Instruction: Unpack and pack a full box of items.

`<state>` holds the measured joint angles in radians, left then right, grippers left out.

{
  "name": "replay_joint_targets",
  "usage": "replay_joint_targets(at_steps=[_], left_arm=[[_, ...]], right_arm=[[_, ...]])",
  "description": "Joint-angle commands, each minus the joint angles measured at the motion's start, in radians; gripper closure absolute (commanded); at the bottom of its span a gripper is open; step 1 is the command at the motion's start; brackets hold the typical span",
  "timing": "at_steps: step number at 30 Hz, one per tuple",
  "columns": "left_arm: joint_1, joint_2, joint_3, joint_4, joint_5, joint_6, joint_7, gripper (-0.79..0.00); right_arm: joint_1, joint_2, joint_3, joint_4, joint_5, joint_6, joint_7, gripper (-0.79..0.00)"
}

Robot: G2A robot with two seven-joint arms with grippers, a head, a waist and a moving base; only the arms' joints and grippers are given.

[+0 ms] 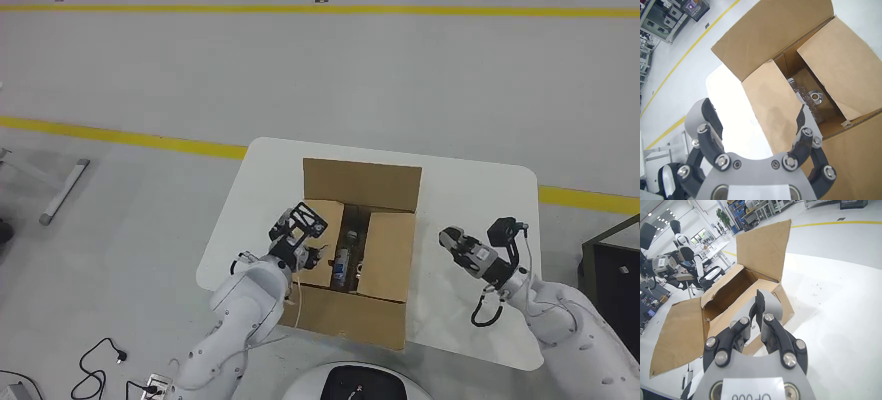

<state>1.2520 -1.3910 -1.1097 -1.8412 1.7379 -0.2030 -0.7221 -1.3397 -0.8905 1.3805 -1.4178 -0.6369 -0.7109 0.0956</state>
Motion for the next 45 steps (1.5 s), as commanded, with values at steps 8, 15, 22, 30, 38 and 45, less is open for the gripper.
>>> replay_joint_targets(at_steps=[8,15,22,30,38,45], left_arm=[[-0.125,-0.039,0.172,0.164,0.149,0.127,-0.091,-0.785],[-0.125,-0.039,0.172,0.164,0.149,0.127,-0.091,-0.785],[-0.125,-0.039,0.172,0.164,0.149,0.127,-0.091,-0.785],[-0.144,-0.054,0.236,0.197,0.171,0.083,-0.094,-0.785],[-0.247,-0.104,0.336,0.378,0.237,0.159,-0.265,-0.785],[-0.295,-0.140,0.390,0.483,0.303,0.219,-0.297,-0.785]], right_arm=[[-0.047,0.001,0.035,-0.054,-0.013,0.012,0.007,0.000],[-0.052,-0.004,0.032,-0.067,-0.013,0.003,0.013,0.000],[-0.047,-0.010,0.021,-0.068,-0.012,-0.007,0.023,0.000],[-0.025,-0.017,0.006,-0.064,-0.021,-0.016,0.039,0.000],[-0.032,-0.019,0.019,-0.064,-0.025,-0.014,0.037,0.000],[-0.048,-0.021,0.031,-0.072,-0.025,-0.011,0.038,0.000]])
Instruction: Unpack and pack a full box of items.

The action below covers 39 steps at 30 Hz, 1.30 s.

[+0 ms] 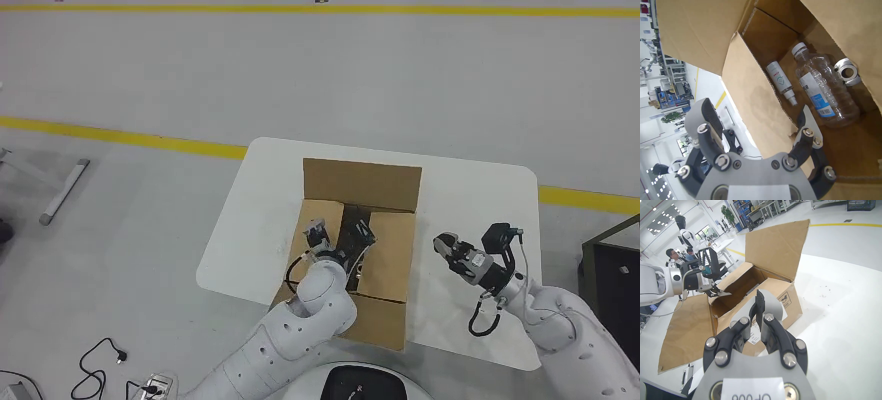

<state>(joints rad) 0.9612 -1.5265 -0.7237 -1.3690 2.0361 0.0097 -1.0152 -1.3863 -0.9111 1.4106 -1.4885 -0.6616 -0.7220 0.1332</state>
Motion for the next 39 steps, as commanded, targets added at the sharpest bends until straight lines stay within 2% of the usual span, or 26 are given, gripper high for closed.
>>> replay_joint_targets(at_steps=[1,11,12,13,14,16,18,19,29,39], left_arm=[[-0.007,-0.009,0.006,0.018,0.009,0.010,-0.008,-0.785],[-0.008,-0.032,-0.008,0.053,0.055,0.038,-0.034,-0.785],[-0.007,-0.034,-0.011,0.054,0.060,0.039,-0.035,-0.745],[-0.006,-0.035,-0.014,0.055,0.064,0.040,-0.036,-0.622],[-0.004,-0.037,-0.018,0.056,0.067,0.042,-0.036,-0.446],[-0.002,-0.040,-0.026,0.058,0.073,0.043,-0.035,-0.289],[0.001,-0.042,-0.033,0.056,0.081,0.044,-0.033,-0.052],[0.003,-0.043,-0.037,0.055,0.083,0.044,-0.032,0.000],[0.028,-0.049,-0.088,0.012,0.110,0.038,-0.022,0.000],[0.094,-0.038,-0.241,-0.180,-0.043,-0.032,0.016,0.000]], right_arm=[[-0.003,-0.001,0.003,-0.002,0.000,0.000,0.001,0.000],[-0.011,-0.006,0.002,-0.011,-0.004,0.001,0.004,0.000],[-0.011,-0.006,0.002,-0.010,-0.005,0.001,0.003,0.000],[-0.011,-0.007,0.001,-0.009,-0.005,-0.001,0.004,0.000],[-0.011,-0.007,0.002,-0.008,-0.005,-0.002,0.005,0.000],[-0.011,-0.008,0.002,-0.007,-0.006,-0.003,0.005,0.000],[-0.011,-0.009,0.003,-0.006,-0.008,-0.003,0.006,0.000],[-0.011,-0.010,0.003,-0.006,-0.008,-0.003,0.007,0.000],[-0.007,-0.014,0.004,-0.004,-0.008,-0.005,0.014,0.000],[-0.008,-0.017,0.015,0.003,0.009,-0.011,0.015,0.000]])
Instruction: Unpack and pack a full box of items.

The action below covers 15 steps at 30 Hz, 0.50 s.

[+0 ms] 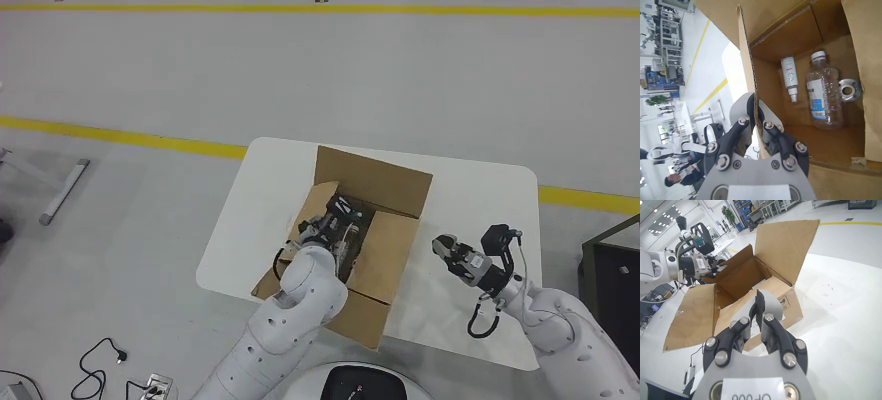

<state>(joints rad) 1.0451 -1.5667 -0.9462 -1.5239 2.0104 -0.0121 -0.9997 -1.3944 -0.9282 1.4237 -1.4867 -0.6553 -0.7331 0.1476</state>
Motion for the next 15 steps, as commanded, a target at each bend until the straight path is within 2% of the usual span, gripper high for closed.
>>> replay_joint_targets(at_steps=[1,10,15], left_arm=[[0.018,0.003,-0.032,-0.044,-0.031,-0.017,0.001,0.000],[0.068,0.002,-0.149,-0.180,-0.307,-0.046,-0.008,0.000],[0.076,0.004,-0.221,-0.195,-0.447,-0.046,-0.015,0.000]], right_arm=[[-0.001,-0.001,0.003,0.003,0.008,0.000,0.000,0.000],[-0.006,-0.001,0.030,0.007,0.068,-0.023,0.004,0.000],[-0.005,0.001,0.048,0.010,0.095,-0.038,0.023,0.000]])
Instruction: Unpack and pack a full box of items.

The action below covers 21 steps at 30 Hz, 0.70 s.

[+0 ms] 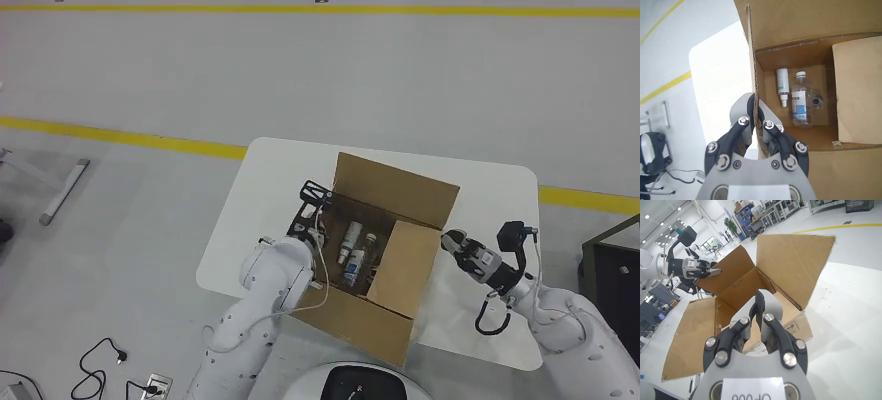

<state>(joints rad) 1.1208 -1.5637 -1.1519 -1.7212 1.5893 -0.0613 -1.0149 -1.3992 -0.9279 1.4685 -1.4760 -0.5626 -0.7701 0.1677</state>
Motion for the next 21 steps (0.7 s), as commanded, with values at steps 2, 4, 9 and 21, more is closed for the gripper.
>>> replay_joint_targets(at_steps=[2,4,9,21], left_arm=[[0.004,0.002,-0.037,-0.001,-0.061,0.011,0.008,0.000],[0.011,0.003,-0.061,-0.007,-0.112,0.019,0.012,0.000],[0.028,0.005,-0.129,-0.029,-0.250,0.054,0.015,0.000],[0.039,0.017,-0.241,-0.018,-0.498,0.094,0.007,0.000]], right_arm=[[-0.003,0.000,0.007,-0.001,0.009,-0.003,0.006,0.000],[-0.006,-0.001,0.009,-0.001,0.020,-0.004,0.006,0.000],[-0.010,-0.002,0.014,0.004,0.045,-0.008,0.015,0.000],[0.000,-0.007,0.008,0.015,0.071,-0.007,0.039,0.000]])
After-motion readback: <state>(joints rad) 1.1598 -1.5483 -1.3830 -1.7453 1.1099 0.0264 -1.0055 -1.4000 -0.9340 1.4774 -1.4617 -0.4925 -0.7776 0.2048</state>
